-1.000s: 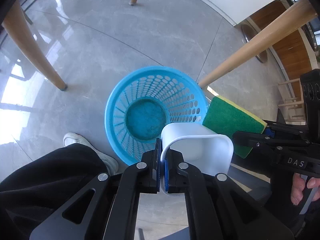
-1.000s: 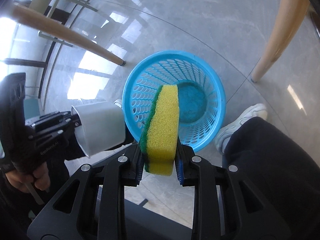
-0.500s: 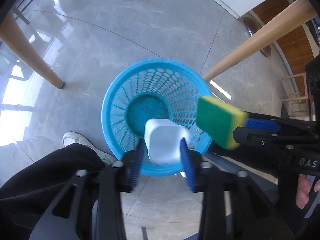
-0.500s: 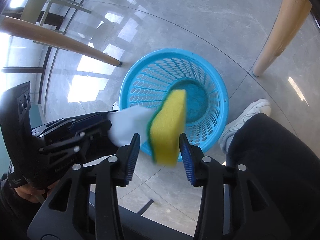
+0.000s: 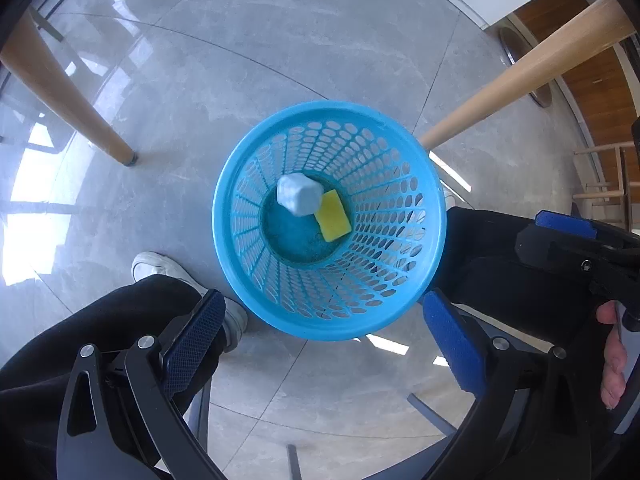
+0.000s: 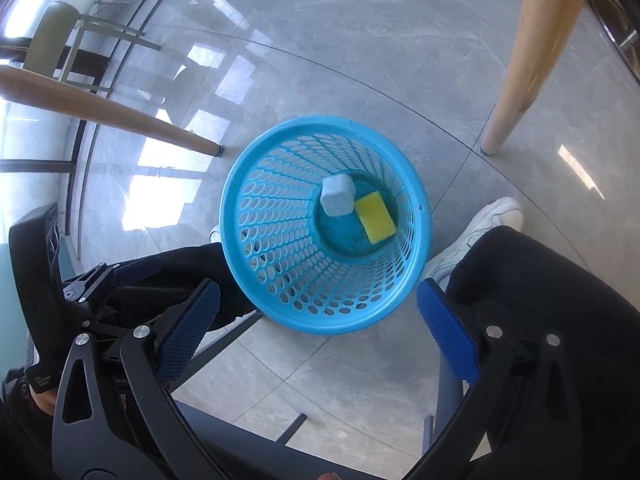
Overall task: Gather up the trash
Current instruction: 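Raise both tools from the basket back toward the table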
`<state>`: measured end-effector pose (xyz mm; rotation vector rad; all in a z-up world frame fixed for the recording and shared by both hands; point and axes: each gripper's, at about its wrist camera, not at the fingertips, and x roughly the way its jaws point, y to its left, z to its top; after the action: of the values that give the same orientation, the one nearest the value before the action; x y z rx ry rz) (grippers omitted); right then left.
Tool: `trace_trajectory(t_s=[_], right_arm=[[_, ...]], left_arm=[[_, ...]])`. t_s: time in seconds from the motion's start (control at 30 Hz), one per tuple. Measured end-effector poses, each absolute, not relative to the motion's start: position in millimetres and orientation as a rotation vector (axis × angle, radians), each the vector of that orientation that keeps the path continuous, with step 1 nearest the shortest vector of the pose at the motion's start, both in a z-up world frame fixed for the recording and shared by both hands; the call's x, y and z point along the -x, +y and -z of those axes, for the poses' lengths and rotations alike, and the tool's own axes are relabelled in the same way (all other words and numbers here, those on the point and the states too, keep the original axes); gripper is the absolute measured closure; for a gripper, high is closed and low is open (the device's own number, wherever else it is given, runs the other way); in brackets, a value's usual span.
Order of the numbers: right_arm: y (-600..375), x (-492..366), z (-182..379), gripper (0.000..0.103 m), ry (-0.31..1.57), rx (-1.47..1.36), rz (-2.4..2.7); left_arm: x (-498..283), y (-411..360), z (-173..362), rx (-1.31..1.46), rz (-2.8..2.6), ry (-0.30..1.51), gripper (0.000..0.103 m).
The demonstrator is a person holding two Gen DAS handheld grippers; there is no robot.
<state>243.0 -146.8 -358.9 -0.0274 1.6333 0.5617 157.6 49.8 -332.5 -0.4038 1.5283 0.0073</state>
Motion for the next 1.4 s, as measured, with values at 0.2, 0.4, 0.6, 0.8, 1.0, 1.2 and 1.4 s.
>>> trace_trajectory(t_s=[0.2,0.4,0.6,0.8,1.0,1.2,1.4], right_arm=[[-151,-235,346,0.009,1.611,0.037,-0.557],[-154,-219,326,0.009,1.571,0.068,-0.578],[-162,-199,297,0.009,1.513,0.088,-0.605],[-170,-174,263,0.009,1.431,0.094,-0.648],[-175,-150,229,0.009,1.358,0.126,-0.69],[-184,-133,192,0.009,1.297,0.112,-0.735],[-193,-116,149,0.009,1.198,0.131,-0.766]], left_arm=[[-150,52,317,0.412,-0.018,1.496,0.006],[-136,58,297,0.426,-0.029,1.455,0.006],[-117,58,268,0.416,-0.028,1.399,0.006],[-91,61,241,0.383,-0.042,1.34,0.006],[-67,67,205,0.398,-0.056,1.245,0.006],[-44,69,167,0.388,-0.069,1.143,0.006],[-26,61,128,0.355,-0.044,1.047,0.006]])
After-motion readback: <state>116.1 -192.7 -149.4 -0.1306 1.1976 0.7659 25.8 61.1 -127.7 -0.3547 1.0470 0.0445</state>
